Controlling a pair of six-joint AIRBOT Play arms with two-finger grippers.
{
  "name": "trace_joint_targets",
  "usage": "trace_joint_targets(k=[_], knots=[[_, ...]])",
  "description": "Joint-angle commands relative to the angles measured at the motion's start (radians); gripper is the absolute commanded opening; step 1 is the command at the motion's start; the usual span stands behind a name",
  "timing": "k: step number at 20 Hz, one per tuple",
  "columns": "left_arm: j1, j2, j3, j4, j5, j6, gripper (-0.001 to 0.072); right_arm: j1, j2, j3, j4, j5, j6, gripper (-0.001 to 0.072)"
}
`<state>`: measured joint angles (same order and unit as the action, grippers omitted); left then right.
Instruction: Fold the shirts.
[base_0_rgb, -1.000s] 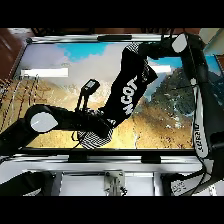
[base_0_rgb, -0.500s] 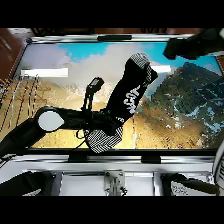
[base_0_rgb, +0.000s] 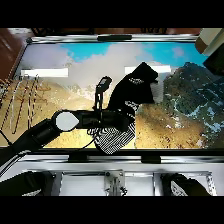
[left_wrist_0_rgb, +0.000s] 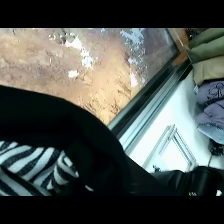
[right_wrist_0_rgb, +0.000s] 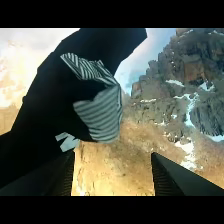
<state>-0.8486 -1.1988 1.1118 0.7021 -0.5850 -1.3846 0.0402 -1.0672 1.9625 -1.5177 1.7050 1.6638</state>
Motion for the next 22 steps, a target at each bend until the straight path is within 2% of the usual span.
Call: trace_joint_targets(k=[1, 5, 7, 9, 13, 14, 15, 16, 17, 18, 22], knots=[[0.032, -0.009, 0.011, -0.014, -0.014, 0.038, 0.0054, -0.002, 0.04, -0.007, -0.008, 0.09, 0.042, 0.0587], [0.118, -0.008, 0.014, -0.014, -0.109, 0.04, 0.0054, 0.038, 0.04, -0.089, 0.047, 0.095, 0.1, 0.0587], [0.131, -0.012, 0.013, -0.014, -0.168, 0.095, 0.0053, 0.1, 0.04, -0.161, 0.046, 0.081, 0.113, 0.0587], [0.122, -0.027, 0.012, -0.014, -0.217, 0.101, 0.0054, 0.175, 0.04, -0.225, 0.039, 0.023, 0.132, 0.0587], [0.039, -0.098, 0.011, -0.092, -0.214, 0.114, 0.0059, 0.251, 0.04, -0.319, 0.005, -0.037, 0.185, 0.0587], [0.025, -0.111, 0.015, -0.109, -0.206, 0.143, 0.0182, 0.251, 0.043, -0.345, 0.008, -0.034, 0.188, 0.0587], [0.029, -0.116, 0.021, -0.108, -0.205, 0.162, 0.0361, 0.251, 0.047, -0.376, 0.01, -0.034, 0.188, 0.0587], [0.051, -0.114, 0.027, -0.108, -0.208, 0.166, 0.0441, 0.251, 0.057, -0.408, 0.014, -0.035, 0.188, 0.0587], [0.085, -0.111, 0.036, -0.108, -0.232, 0.165, 0.0611, 0.251, 0.074, -0.445, 0.012, -0.035, 0.188, 0.0587], [0.137, -0.108, 0.052, -0.108, -0.287, 0.166, 0.0712, 0.25, 0.092, -0.48, 0.006, -0.036, 0.188, 0.0587], [0.409, -0.105, 0.135, -0.059, -0.584, 0.169, 0.0712, 0.25, 0.171, -0.637, -0.044, -0.088, 0.22, 0.0587]])
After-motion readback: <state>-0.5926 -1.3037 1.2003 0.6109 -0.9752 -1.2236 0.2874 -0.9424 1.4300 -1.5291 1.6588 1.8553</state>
